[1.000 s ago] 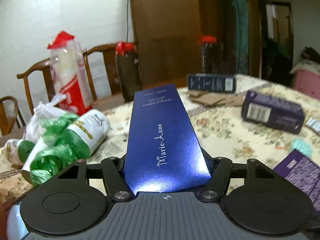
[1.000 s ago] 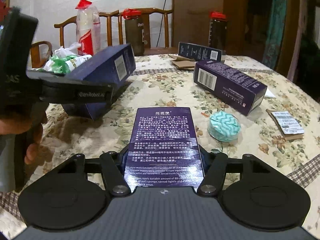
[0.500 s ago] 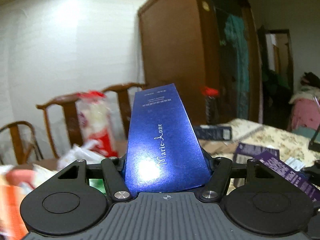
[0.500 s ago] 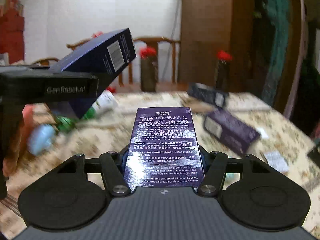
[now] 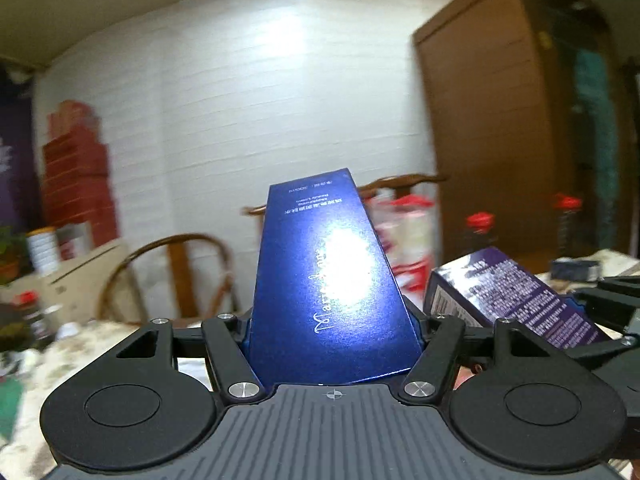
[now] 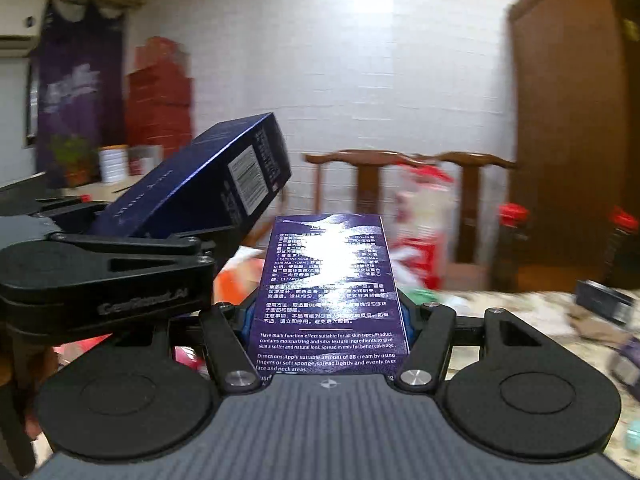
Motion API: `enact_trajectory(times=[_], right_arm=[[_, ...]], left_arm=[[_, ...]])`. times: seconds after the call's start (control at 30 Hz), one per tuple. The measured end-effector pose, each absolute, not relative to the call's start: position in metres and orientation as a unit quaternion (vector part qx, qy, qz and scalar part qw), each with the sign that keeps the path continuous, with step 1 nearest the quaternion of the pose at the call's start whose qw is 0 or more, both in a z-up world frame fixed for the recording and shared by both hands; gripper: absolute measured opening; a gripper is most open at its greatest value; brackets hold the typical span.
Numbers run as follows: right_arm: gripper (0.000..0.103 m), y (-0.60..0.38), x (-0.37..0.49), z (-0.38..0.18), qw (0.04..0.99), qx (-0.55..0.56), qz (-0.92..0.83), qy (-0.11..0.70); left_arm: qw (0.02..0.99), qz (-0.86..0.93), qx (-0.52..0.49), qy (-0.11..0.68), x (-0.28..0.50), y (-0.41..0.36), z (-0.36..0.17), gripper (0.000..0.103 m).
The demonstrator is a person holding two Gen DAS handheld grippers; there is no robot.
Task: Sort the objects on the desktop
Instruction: 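Carry the blue box and the purple box over the pink basin, then open both grippers to drop the boxes into the pink basin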
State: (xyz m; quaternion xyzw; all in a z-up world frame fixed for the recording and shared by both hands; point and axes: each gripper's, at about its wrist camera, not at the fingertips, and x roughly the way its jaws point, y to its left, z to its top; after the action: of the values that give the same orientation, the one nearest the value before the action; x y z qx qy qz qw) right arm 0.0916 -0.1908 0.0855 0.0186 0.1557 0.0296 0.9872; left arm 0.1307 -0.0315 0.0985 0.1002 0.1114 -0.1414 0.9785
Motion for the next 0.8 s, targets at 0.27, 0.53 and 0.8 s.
enact_trajectory(times=[0.27, 0.53, 0.8], right_arm=[[0.066, -0.124, 0.126, 0.064, 0.983, 0.004, 0.059, 0.172], [0.066, -0.129, 0.144, 0.035, 0.978, 0.031, 0.040, 0.202], [0.075, -0.122, 0.152, 0.017, 0.975, -0.003, 0.016, 0.220]], left_arm=[[0.979, -0.104, 0.094, 0.146, 0.138, 0.033, 0.081, 0.066], [0.970, -0.126, 0.108, 0.176, 0.152, 0.035, 0.051, 0.069], [0.976, -0.088, 0.122, 0.160, 0.153, 0.033, 0.032, 0.088]])
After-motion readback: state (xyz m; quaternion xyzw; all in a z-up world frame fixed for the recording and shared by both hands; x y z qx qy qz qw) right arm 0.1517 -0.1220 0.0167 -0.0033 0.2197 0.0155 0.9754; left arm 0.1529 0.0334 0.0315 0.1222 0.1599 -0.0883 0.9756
